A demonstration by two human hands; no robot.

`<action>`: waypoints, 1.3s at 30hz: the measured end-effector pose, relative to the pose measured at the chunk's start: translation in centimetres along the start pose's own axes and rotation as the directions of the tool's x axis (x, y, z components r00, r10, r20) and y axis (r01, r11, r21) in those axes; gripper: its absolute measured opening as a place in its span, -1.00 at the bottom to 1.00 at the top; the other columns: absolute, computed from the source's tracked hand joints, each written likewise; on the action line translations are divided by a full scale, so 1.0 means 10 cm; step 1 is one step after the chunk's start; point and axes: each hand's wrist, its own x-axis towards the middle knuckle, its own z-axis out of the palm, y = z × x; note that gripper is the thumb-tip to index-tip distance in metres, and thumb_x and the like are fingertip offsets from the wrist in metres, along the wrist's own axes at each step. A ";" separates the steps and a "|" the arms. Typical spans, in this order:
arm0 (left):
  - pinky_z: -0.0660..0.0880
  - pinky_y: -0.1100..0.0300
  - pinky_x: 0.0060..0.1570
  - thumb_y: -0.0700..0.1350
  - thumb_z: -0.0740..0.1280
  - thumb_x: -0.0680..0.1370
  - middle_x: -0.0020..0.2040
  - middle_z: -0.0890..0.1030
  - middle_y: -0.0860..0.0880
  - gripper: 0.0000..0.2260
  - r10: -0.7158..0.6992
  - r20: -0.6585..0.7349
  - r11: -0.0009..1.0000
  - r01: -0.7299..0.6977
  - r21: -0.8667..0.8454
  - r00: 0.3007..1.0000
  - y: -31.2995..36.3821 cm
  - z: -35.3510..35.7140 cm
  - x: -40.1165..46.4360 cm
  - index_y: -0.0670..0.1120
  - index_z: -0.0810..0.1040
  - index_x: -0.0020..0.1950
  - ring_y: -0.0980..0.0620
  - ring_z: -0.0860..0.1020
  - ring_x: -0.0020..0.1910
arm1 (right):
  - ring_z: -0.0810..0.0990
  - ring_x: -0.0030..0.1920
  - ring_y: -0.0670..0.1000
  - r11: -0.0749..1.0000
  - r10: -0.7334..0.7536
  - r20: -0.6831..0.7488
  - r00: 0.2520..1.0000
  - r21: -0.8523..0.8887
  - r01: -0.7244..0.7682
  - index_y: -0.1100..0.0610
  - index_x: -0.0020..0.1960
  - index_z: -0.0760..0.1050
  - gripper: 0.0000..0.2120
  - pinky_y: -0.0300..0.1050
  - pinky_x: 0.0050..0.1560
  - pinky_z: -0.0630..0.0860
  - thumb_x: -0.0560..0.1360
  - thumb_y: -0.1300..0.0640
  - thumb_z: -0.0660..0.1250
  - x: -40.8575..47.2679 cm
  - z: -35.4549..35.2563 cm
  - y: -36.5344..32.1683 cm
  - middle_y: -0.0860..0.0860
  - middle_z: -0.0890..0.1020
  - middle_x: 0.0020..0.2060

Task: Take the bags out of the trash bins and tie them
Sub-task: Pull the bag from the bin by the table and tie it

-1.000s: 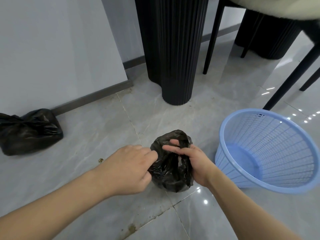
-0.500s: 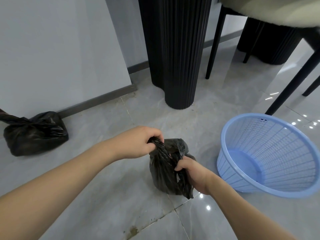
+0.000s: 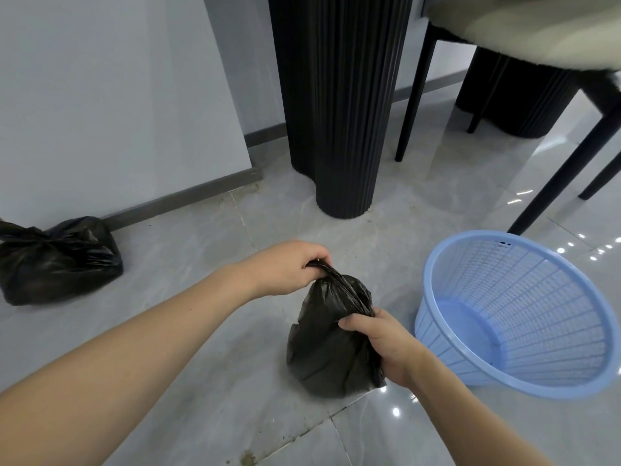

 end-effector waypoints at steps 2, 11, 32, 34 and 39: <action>0.32 0.33 -0.31 -0.04 0.29 0.59 -0.32 0.54 0.21 -0.92 0.000 -0.003 1.000 0.000 -0.006 1.000 -0.01 -0.02 -0.01 0.09 0.57 -0.04 0.29 0.48 -0.30 | 0.66 0.04 0.27 1.000 0.009 -0.014 1.000 0.005 -0.009 0.28 0.17 0.54 -0.69 0.15 0.09 0.59 0.43 0.27 0.39 0.00 -0.02 -0.02 0.27 0.68 0.00; 0.35 0.27 -0.31 -0.01 0.31 0.58 -0.30 0.55 0.16 -0.89 -0.029 -0.012 0.997 0.028 -0.075 1.000 0.05 -0.14 -0.04 0.15 0.54 -0.15 0.24 0.47 -0.34 | 0.64 -0.12 0.20 0.991 -0.013 -0.053 0.999 -0.133 0.006 0.16 0.09 0.52 -0.73 0.09 0.00 0.58 0.40 0.26 0.24 0.01 0.06 -0.07 0.20 0.66 -0.15; 0.53 -0.01 -0.01 0.02 0.29 0.57 -0.06 0.58 0.05 -0.90 0.008 0.053 0.995 -0.003 -0.101 0.999 0.31 -0.14 0.08 0.04 0.57 -0.07 0.03 0.56 -0.10 | 0.60 -0.18 0.27 0.978 0.061 0.023 0.998 -0.200 -0.055 0.34 -0.10 0.60 -0.67 0.14 -0.07 0.58 0.25 0.37 0.13 -0.04 -0.05 -0.18 0.26 0.61 -0.20; 0.53 -0.04 0.01 0.02 0.29 0.58 -0.08 0.63 -0.01 -0.89 -0.019 0.052 0.990 0.026 -0.142 0.998 0.31 -0.12 0.09 0.04 0.58 -0.04 -0.02 0.58 -0.08 | 0.60 -0.14 0.25 0.969 0.146 0.043 0.988 -0.206 -0.134 0.30 -0.12 0.63 -0.67 0.04 -0.09 0.53 0.18 0.22 0.25 -0.07 -0.06 -0.18 0.23 0.64 -0.16; 0.51 -0.03 0.05 -0.02 0.31 0.58 -0.04 0.65 -0.10 -0.91 -0.067 0.016 0.962 0.069 -0.265 0.998 0.33 -0.04 0.11 0.02 0.59 -0.05 -0.11 0.58 -0.01 | 0.70 -0.02 0.15 0.971 0.139 0.066 0.988 -0.207 -0.122 0.16 0.01 0.67 -0.67 0.03 0.01 0.62 0.31 0.00 0.46 -0.09 -0.07 -0.21 0.16 0.72 -0.05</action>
